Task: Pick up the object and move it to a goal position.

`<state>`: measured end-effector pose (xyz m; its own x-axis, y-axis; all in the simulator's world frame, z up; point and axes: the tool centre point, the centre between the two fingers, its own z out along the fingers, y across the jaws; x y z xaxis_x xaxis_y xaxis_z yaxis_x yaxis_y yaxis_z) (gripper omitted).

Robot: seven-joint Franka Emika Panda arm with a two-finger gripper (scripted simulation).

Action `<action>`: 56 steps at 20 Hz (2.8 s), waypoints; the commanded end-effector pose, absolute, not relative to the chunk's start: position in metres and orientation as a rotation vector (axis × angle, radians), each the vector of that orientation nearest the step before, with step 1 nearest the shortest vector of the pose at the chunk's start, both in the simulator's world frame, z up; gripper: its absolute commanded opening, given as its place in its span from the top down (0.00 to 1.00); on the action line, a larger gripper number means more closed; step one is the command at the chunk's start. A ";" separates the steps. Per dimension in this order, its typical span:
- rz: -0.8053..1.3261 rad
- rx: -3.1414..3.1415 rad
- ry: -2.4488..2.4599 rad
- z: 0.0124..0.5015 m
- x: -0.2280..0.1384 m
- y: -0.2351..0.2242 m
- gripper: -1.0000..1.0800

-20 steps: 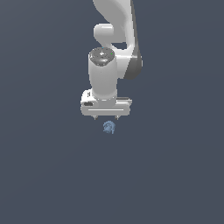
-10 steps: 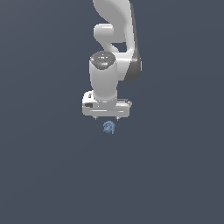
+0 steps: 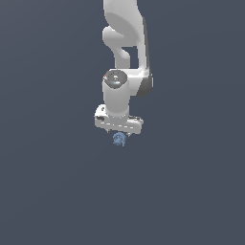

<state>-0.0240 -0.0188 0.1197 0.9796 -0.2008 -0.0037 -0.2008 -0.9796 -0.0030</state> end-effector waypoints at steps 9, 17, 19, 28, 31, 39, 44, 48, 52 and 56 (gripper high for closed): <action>0.000 -3.104 0.485 0.090 -0.037 -0.017 0.04; 0.001 -3.104 0.483 0.082 -0.038 -0.016 0.04; 0.001 -3.104 0.484 0.074 -0.038 -0.016 0.04; 0.000 -3.103 0.489 0.040 -0.038 -0.016 0.04; 0.000 -3.103 0.489 0.039 -0.038 -0.016 1.00; 0.000 -3.103 0.489 0.039 -0.038 -0.016 1.00; -0.001 -3.103 0.488 0.041 -0.036 -0.016 1.00; -0.001 -3.103 0.488 0.045 -0.029 -0.018 1.00; -0.001 -3.103 0.488 0.051 -0.016 -0.020 1.00; -0.001 -3.103 0.488 0.060 0.001 -0.023 1.00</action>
